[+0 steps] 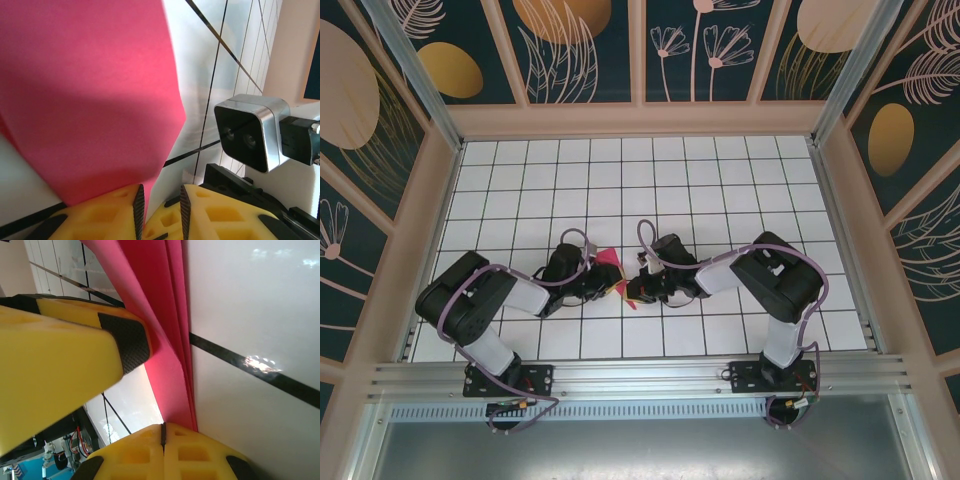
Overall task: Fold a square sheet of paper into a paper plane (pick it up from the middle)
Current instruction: Fold the wing for the fifth time at the center of the table.
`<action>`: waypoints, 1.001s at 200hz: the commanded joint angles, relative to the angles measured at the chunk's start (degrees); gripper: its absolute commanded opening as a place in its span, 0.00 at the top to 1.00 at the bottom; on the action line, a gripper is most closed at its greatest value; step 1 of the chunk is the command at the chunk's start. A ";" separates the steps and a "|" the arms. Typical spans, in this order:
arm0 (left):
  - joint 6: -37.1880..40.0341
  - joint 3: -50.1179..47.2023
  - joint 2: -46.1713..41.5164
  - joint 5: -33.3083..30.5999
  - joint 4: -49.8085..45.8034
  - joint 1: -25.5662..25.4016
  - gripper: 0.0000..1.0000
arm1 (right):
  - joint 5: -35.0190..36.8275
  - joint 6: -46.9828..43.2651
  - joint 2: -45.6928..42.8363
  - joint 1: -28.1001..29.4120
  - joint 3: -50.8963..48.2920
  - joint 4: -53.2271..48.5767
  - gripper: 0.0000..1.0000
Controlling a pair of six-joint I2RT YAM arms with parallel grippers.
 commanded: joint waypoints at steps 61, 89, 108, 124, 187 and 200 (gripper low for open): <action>8.54 1.15 -1.21 -9.13 -6.10 7.11 0.70 | 9.23 -2.57 5.54 1.86 -1.61 -12.15 1.00; 10.51 2.79 0.23 -8.98 -7.34 8.76 0.70 | 8.99 -2.69 5.54 1.98 -1.36 -12.44 1.00; 11.56 3.96 0.77 -9.15 -8.03 9.21 0.70 | 9.05 -3.05 5.78 2.12 -1.12 -12.97 1.00; 12.53 4.47 0.54 -9.98 -9.01 9.61 0.69 | 8.96 -3.15 5.85 2.18 -1.18 -13.10 1.00; 16.94 7.54 1.31 -10.55 -12.11 12.40 0.69 | 8.88 -3.10 6.04 2.30 -1.26 -13.16 1.00; 17.84 7.65 1.36 -11.25 -12.55 13.14 0.69 | 8.92 -3.10 6.03 2.30 -1.17 -13.07 1.00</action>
